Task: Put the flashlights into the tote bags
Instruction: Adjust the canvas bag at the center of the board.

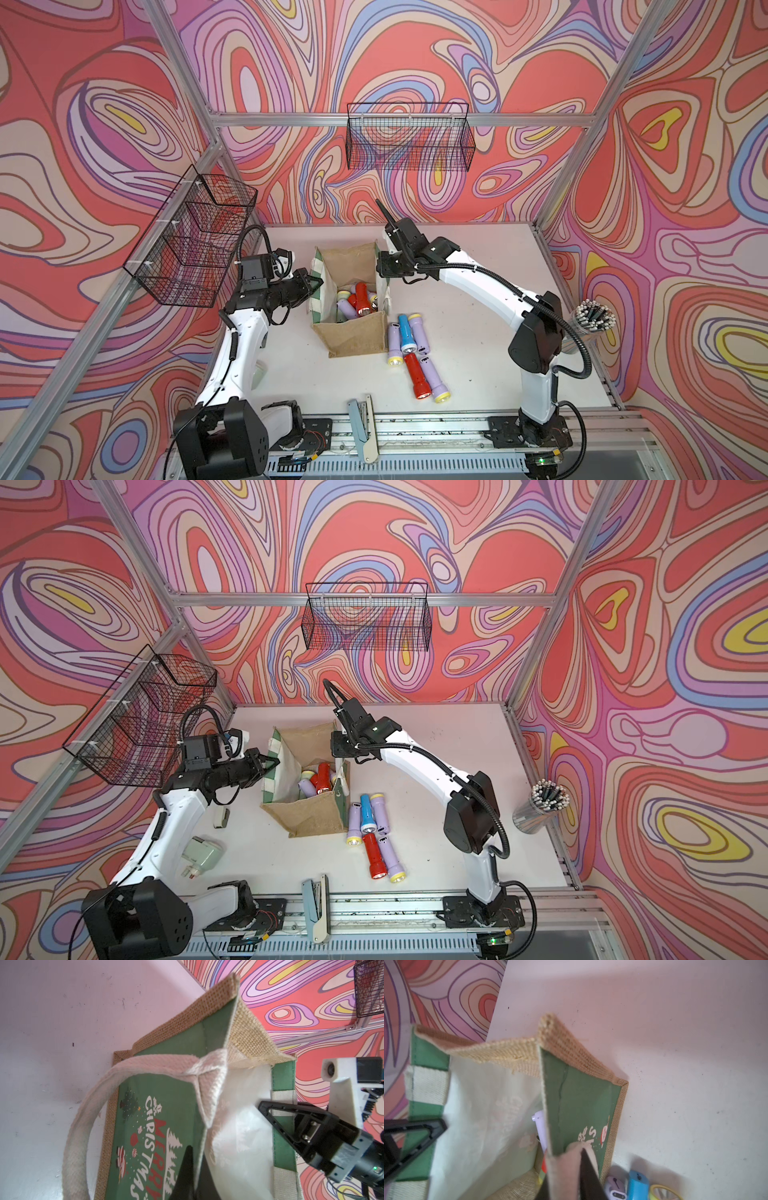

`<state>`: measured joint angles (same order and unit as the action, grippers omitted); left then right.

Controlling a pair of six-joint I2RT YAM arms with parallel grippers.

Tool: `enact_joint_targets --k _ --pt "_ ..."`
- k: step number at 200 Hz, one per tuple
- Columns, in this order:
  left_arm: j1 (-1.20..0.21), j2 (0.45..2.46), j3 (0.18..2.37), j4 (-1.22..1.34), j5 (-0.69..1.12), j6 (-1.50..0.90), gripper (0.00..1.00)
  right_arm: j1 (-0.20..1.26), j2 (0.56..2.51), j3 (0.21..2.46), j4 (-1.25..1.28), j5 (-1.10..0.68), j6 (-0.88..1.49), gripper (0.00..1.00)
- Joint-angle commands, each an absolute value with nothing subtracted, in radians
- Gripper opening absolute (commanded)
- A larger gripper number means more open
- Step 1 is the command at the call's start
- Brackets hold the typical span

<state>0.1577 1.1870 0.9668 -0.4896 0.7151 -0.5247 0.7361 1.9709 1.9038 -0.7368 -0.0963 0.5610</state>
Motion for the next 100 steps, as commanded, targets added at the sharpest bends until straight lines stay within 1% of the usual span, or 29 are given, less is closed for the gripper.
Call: enact_joint_targets --k 1,15,32,42,76,100 --pt "0.164 1.18 0.997 -0.555 0.677 -0.489 0.0 0.73 1.925 1.894 -0.66 -0.107 0.593 0.32" --pt "0.164 1.177 1.006 -0.558 0.673 -0.489 0.0 0.726 1.937 1.9 -0.671 -0.121 0.591 0.38" --pt "0.164 1.179 1.015 -0.56 0.677 -0.487 0.0 0.723 1.943 1.906 -0.676 -0.124 0.582 0.48" --pt "0.164 1.182 1.02 -0.563 0.677 -0.485 0.0 0.722 1.942 1.905 -0.684 -0.114 0.575 0.52" --pt "0.164 1.186 1.034 -0.579 0.669 -0.472 0.0 0.715 1.906 1.895 -0.735 -0.003 0.544 0.59" --pt "0.172 1.181 1.053 -0.596 0.656 -0.464 0.0 0.688 1.836 1.832 -0.759 0.081 0.536 0.63"
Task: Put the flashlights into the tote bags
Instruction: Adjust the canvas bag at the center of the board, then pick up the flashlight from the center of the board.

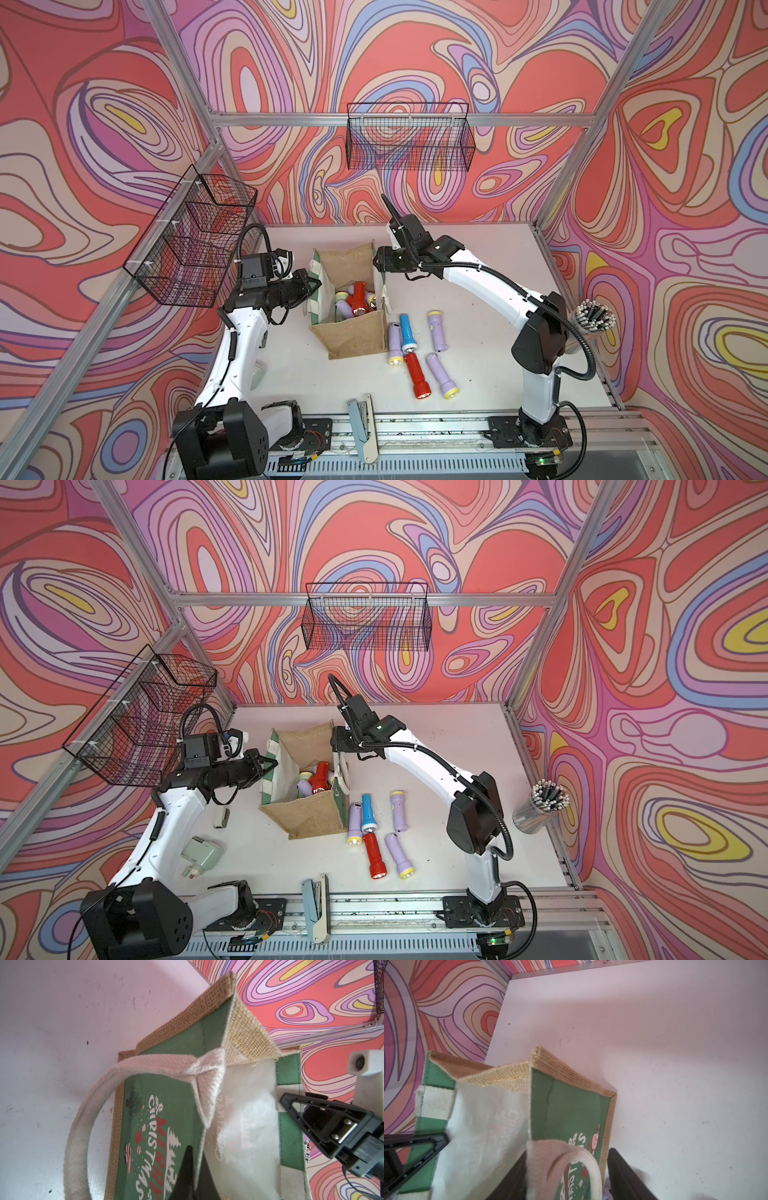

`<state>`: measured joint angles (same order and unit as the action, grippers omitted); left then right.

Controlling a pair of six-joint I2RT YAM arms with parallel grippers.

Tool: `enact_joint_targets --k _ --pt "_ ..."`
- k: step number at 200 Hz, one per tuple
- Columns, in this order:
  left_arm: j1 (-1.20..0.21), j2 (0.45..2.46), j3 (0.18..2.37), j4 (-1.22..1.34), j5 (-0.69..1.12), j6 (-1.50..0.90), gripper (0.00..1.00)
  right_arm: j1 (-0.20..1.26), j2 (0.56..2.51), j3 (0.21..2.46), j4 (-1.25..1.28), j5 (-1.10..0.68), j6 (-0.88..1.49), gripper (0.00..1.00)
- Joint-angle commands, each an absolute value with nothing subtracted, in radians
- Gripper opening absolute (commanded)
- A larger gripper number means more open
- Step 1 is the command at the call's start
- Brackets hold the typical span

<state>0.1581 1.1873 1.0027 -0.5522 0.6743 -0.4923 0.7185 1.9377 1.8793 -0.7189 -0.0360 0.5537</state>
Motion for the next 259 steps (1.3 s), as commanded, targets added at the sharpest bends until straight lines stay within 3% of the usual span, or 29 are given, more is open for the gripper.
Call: enact_joint_targets --k 1,78,145,259 --pt "0.173 1.181 1.054 -0.597 0.655 -0.463 0.0 0.687 1.836 1.828 -0.76 0.084 0.535 0.63" --pt "0.188 1.181 1.067 -0.623 0.64 -0.448 0.0 0.534 1.636 1.575 -0.865 0.199 0.526 0.69" --pt "0.19 1.185 1.055 -0.614 0.647 -0.451 0.0 0.534 1.589 1.355 -0.925 0.113 0.554 0.6" --pt "0.189 1.172 1.037 -0.602 0.659 -0.451 0.0 0.592 1.424 0.929 -0.593 -0.016 0.717 0.55"
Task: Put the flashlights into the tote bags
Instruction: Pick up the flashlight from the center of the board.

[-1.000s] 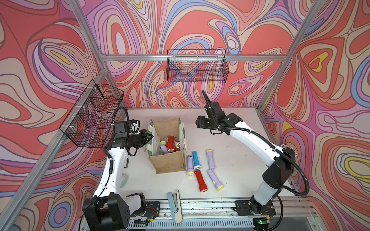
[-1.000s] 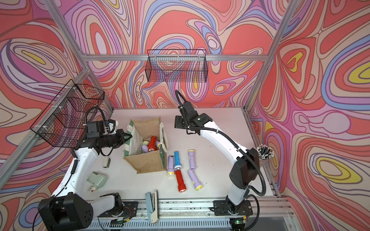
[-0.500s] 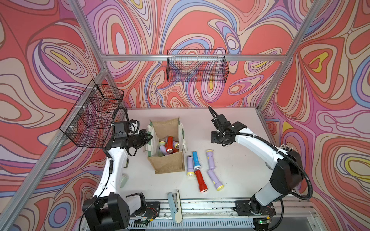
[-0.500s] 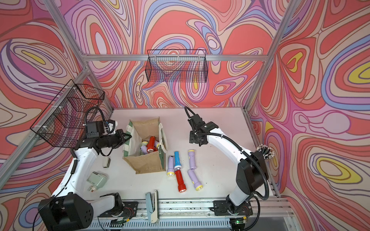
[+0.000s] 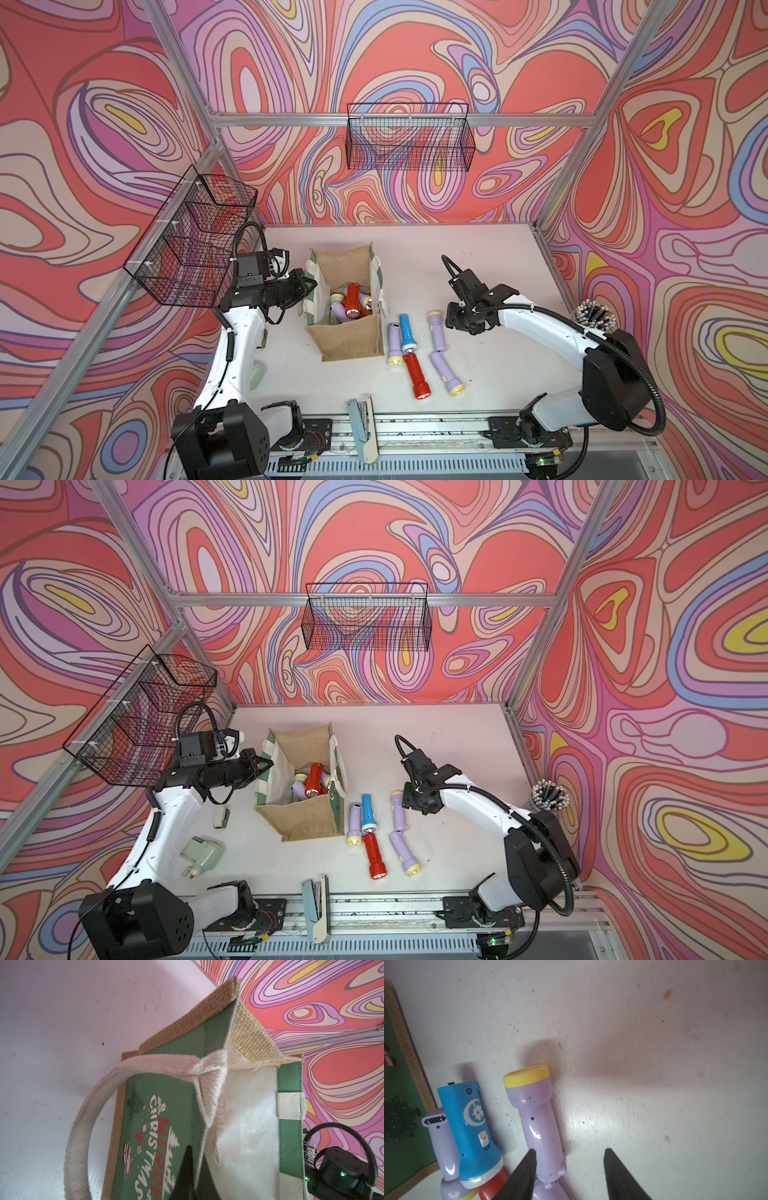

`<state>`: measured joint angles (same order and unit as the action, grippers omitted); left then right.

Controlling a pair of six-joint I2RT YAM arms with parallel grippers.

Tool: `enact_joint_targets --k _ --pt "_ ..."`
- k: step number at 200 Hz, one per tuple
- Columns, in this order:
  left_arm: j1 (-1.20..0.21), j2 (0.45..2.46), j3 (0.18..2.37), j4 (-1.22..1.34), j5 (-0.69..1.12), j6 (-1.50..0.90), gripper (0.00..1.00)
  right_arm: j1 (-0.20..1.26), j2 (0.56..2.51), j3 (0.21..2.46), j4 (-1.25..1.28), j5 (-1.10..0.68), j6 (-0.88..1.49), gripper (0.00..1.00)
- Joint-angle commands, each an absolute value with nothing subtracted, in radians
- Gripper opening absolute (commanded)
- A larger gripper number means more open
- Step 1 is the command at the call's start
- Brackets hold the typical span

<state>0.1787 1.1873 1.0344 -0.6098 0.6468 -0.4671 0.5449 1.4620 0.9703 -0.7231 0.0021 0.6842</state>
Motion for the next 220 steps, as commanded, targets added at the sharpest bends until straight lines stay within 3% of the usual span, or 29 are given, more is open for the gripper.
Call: enact_joint_targets --k 1,138,193,220 --pt "0.19 1.172 1.037 -0.602 0.66 -0.451 0.0 0.594 1.424 0.927 -0.59 -0.016 0.716 0.54" --pt "0.19 1.172 1.039 -0.617 0.637 -0.434 0.0 0.732 1.66 0.966 -0.677 0.066 0.646 0.53" --pt "0.19 1.161 1.044 -0.63 0.623 -0.426 0.0 0.732 1.72 0.978 -0.705 0.113 0.657 0.46" --pt "0.19 1.167 1.038 -0.618 0.636 -0.433 0.0 0.732 1.744 0.983 -0.714 0.129 0.655 0.33"
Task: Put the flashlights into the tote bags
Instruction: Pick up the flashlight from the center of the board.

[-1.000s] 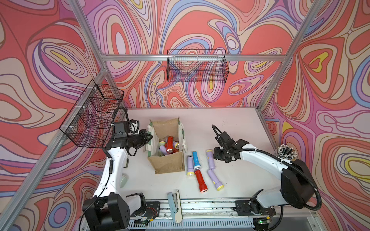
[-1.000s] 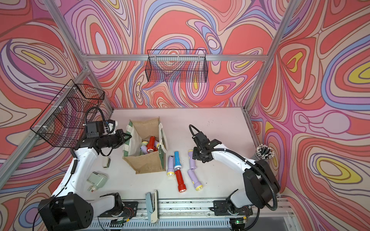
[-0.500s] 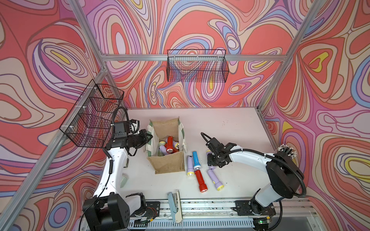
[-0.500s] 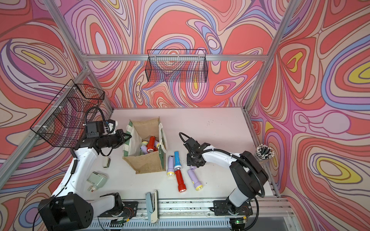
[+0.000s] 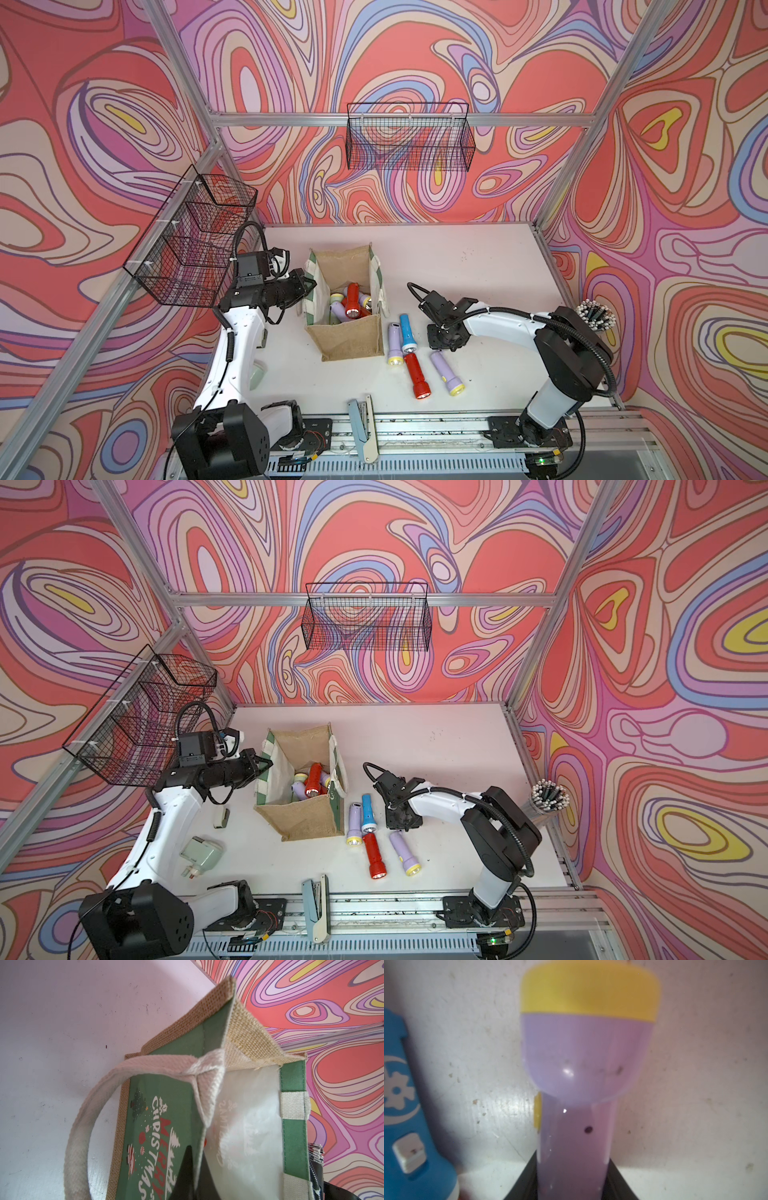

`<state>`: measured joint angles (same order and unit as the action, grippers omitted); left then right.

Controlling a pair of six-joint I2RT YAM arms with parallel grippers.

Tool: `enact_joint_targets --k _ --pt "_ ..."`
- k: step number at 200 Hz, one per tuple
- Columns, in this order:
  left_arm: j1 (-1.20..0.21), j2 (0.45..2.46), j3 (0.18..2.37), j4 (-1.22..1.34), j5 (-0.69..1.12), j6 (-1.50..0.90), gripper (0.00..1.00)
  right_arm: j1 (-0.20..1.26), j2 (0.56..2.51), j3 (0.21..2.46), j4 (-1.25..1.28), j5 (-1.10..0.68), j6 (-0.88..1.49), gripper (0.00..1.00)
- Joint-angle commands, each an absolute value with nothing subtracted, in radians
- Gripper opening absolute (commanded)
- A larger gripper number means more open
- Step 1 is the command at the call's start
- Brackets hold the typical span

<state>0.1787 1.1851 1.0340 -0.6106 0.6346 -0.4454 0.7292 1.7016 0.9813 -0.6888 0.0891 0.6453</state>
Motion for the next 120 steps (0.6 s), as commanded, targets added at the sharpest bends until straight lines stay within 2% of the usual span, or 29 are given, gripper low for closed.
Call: enact_joint_targets --k 1,15,33,76,120 --pt "0.19 1.166 1.038 -0.619 0.636 -0.433 0.0 0.732 1.743 0.983 -0.713 0.129 0.654 0.32" --pt "0.189 1.169 1.041 -0.621 0.641 -0.43 0.0 0.732 1.747 0.982 -0.722 0.129 0.654 0.25" --pt "0.19 1.165 1.04 -0.621 0.637 -0.429 0.0 0.732 1.75 0.993 -0.749 0.165 0.661 0.21" --pt "0.19 1.168 1.038 -0.615 0.646 -0.431 0.0 0.73 1.717 1.089 -0.83 0.253 0.651 0.2" --pt "0.19 1.166 1.035 -0.612 0.647 -0.431 0.0 0.719 1.639 1.229 -0.924 0.431 0.609 0.17"
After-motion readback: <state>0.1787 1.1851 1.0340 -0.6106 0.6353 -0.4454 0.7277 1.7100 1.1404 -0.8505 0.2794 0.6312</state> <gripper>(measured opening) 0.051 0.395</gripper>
